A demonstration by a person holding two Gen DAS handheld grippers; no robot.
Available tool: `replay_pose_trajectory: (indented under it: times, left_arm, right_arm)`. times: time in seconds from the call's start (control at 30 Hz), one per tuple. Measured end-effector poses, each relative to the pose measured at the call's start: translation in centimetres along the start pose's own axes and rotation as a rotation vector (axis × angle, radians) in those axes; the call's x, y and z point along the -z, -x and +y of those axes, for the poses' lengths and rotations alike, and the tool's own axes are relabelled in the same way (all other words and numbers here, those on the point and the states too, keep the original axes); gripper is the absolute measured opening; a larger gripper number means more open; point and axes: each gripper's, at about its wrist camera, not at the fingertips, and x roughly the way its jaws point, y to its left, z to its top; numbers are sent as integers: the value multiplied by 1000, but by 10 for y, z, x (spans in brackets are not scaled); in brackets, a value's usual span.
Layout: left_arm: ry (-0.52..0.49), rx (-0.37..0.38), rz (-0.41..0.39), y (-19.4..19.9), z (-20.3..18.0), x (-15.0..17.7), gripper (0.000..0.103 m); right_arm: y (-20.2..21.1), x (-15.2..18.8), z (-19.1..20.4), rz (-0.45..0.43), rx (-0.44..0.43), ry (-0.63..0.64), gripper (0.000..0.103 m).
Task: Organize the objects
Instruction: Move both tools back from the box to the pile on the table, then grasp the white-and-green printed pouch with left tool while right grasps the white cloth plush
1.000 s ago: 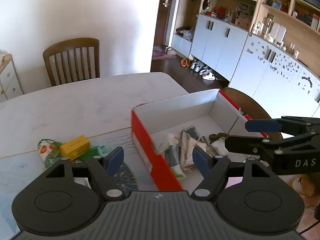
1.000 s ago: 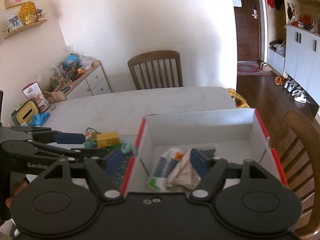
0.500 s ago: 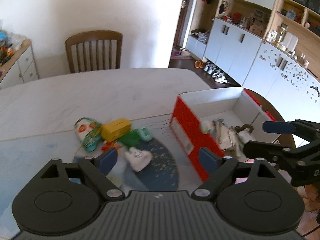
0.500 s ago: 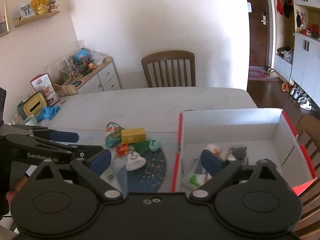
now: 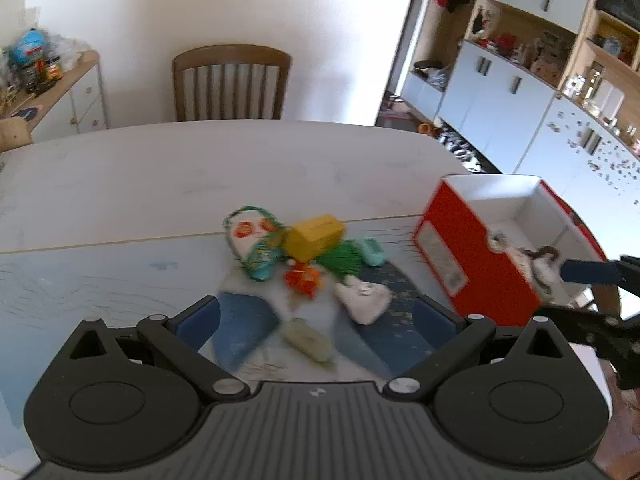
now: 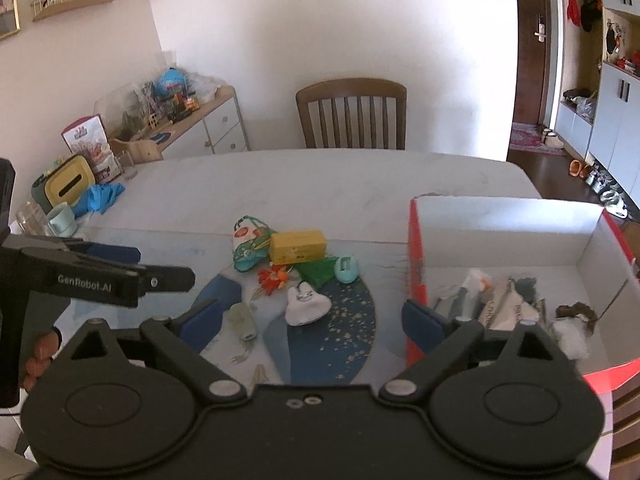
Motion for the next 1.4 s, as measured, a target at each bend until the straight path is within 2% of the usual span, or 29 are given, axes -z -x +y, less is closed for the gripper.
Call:
replay_pose_trajectory:
  times: [0.33, 0.83, 1.13, 1.4]
  left_arm:
    - [-40, -86, -10, -43, 42, -14, 103]
    - [-154, -55, 35, -129, 61, -35, 103]
    - [-163, 17, 52, -157, 73, -37, 103]
    - [-148, 42, 58, -169, 77, -35, 103]
  right_arm:
    - [-42, -2, 17, 52, 11, 16, 95]
    - [-115, -8, 20, 161, 53, 57, 88]
    - [-150, -8, 10, 218, 56, 50, 81]
    - [-166, -3, 6, 257, 42, 47, 74]
